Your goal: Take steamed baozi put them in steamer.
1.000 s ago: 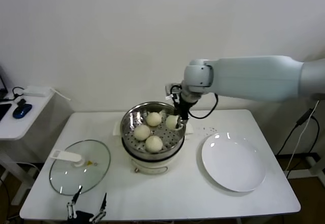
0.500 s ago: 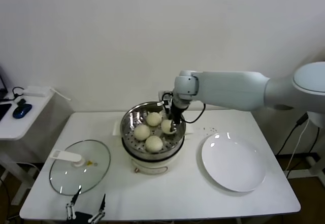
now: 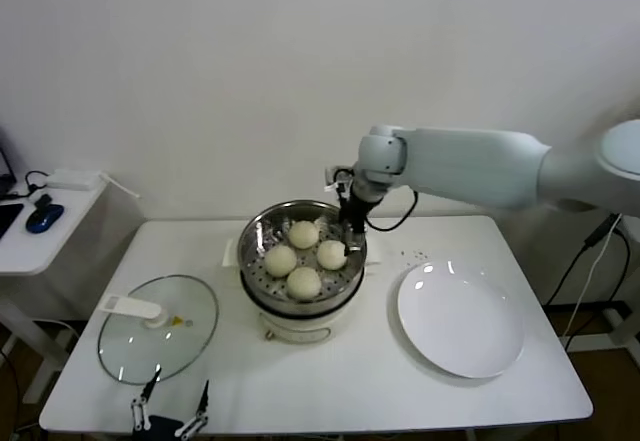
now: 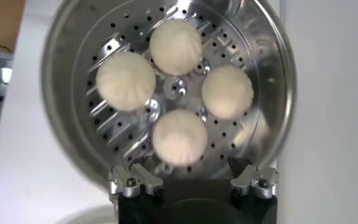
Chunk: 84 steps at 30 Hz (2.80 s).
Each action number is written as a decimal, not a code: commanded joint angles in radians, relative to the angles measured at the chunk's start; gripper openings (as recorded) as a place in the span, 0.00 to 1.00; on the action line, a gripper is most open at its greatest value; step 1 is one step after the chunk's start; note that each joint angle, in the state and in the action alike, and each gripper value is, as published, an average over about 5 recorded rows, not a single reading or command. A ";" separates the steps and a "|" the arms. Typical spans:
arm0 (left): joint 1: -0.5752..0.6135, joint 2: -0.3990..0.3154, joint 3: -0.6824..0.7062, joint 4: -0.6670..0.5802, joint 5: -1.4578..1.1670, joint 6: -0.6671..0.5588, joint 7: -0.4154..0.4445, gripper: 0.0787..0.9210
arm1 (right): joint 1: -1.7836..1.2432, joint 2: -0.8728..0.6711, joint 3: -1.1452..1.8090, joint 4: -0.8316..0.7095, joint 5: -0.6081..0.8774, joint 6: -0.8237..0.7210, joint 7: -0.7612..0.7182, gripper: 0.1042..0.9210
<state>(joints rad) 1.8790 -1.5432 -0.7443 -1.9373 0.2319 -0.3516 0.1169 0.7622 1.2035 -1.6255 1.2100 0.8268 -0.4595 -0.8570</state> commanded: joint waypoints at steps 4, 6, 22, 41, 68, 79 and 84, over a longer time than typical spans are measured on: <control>-0.004 -0.005 0.006 -0.007 -0.016 0.002 -0.011 0.88 | 0.029 -0.505 0.238 0.277 0.036 -0.032 0.242 0.88; -0.006 -0.005 0.014 -0.009 -0.020 0.002 -0.012 0.88 | -0.121 -0.630 0.414 0.365 0.032 -0.041 0.400 0.88; -0.003 -0.029 0.047 -0.001 0.029 -0.016 -0.011 0.88 | -2.120 -0.726 2.263 0.861 -0.122 0.252 0.879 0.88; 0.013 -0.032 0.058 0.040 0.046 -0.056 -0.047 0.88 | -2.685 0.025 2.328 0.801 -0.479 0.889 0.789 0.88; 0.009 -0.029 0.044 -0.011 0.009 -0.053 -0.072 0.88 | -2.638 0.150 2.239 0.781 -0.558 0.952 0.867 0.88; 0.007 -0.030 0.039 -0.013 0.007 -0.050 -0.073 0.88 | -2.633 0.148 2.227 0.771 -0.562 0.951 0.868 0.88; 0.006 -0.030 0.039 -0.012 0.007 -0.050 -0.073 0.88 | -2.631 0.147 2.222 0.772 -0.561 0.949 0.868 0.88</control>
<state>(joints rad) 1.8864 -1.5728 -0.7054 -1.9491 0.2402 -0.4024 0.0448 -1.8518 1.3387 0.5967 1.9814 0.2735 0.4802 0.0070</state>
